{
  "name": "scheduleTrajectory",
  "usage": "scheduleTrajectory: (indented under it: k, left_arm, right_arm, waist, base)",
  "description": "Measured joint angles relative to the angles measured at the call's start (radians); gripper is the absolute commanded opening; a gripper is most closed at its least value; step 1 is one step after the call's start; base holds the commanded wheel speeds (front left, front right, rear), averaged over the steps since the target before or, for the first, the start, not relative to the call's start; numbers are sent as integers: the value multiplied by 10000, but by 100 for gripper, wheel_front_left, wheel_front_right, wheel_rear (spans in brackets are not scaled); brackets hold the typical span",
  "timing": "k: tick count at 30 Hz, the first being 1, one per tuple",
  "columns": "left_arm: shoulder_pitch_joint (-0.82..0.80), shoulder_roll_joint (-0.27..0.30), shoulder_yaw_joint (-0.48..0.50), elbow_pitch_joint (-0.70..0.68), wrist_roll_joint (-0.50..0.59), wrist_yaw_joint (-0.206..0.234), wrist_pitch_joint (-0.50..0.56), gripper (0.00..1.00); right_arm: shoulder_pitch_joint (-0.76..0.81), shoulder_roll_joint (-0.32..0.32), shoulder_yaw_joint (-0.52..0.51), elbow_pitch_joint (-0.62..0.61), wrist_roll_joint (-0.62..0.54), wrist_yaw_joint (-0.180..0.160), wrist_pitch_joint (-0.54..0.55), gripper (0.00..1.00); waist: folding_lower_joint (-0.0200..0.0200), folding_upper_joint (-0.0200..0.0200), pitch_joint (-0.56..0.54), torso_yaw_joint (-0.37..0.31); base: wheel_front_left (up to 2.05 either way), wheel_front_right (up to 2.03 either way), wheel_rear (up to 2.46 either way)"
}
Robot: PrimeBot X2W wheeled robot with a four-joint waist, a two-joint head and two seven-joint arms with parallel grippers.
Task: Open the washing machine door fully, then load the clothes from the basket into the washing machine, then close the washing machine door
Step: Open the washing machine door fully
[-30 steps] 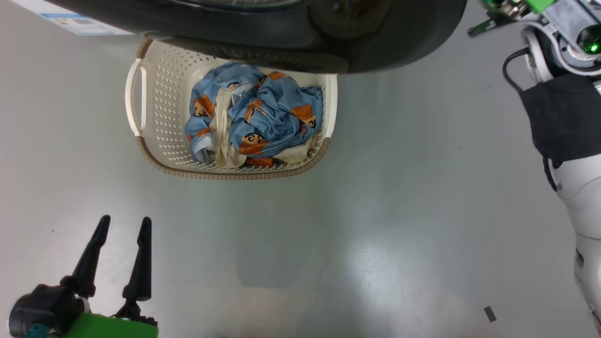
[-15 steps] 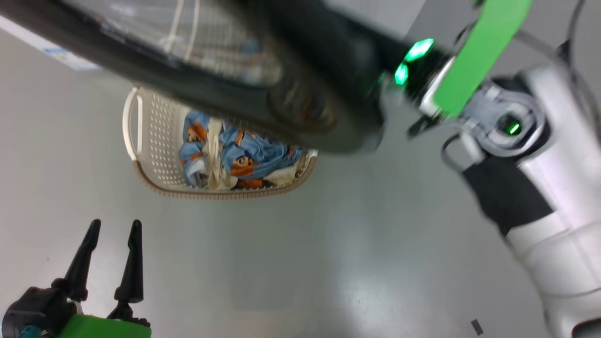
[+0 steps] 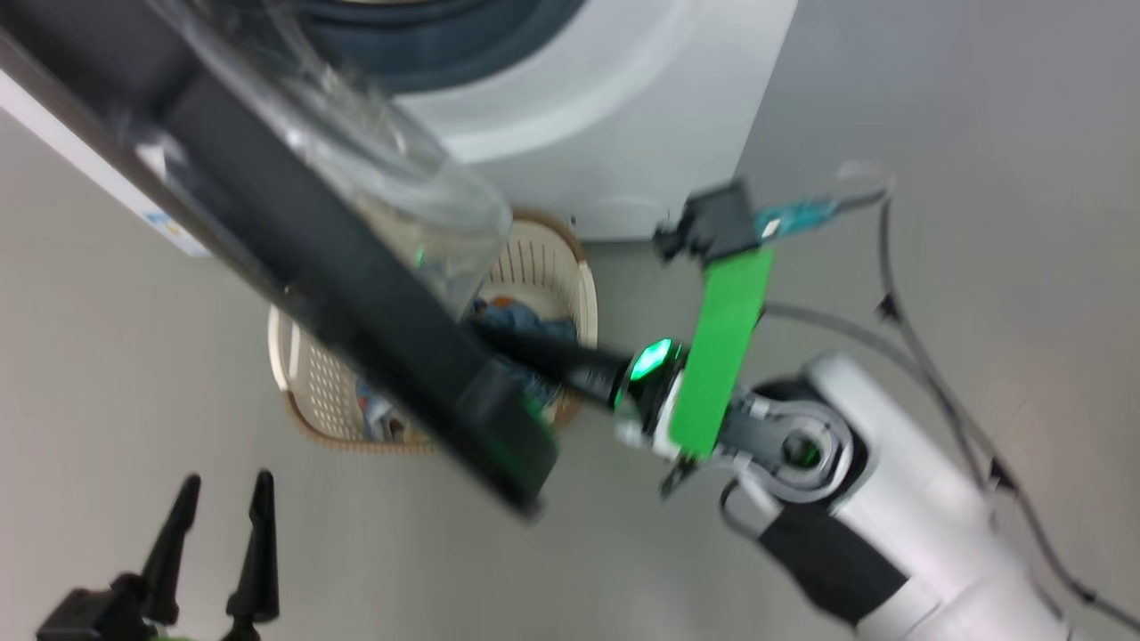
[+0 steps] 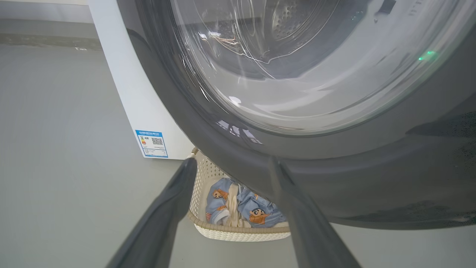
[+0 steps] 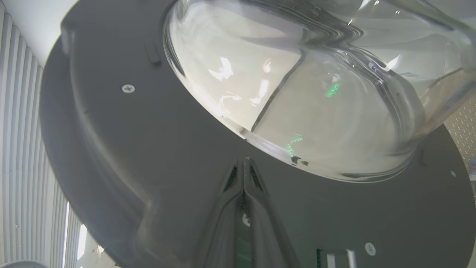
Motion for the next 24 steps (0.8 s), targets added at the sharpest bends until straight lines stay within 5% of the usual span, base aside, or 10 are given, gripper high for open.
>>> scheduleTrajectory:
  k: [24]
  left_arm:
    - [1113,13,-428,230,-245,255,0,100]
  right_arm:
    - [1552,466,2938,527,1225,13,-2510,0]
  waist:
    - [0,0,-2923,358]
  base:
    - [0,0,0]
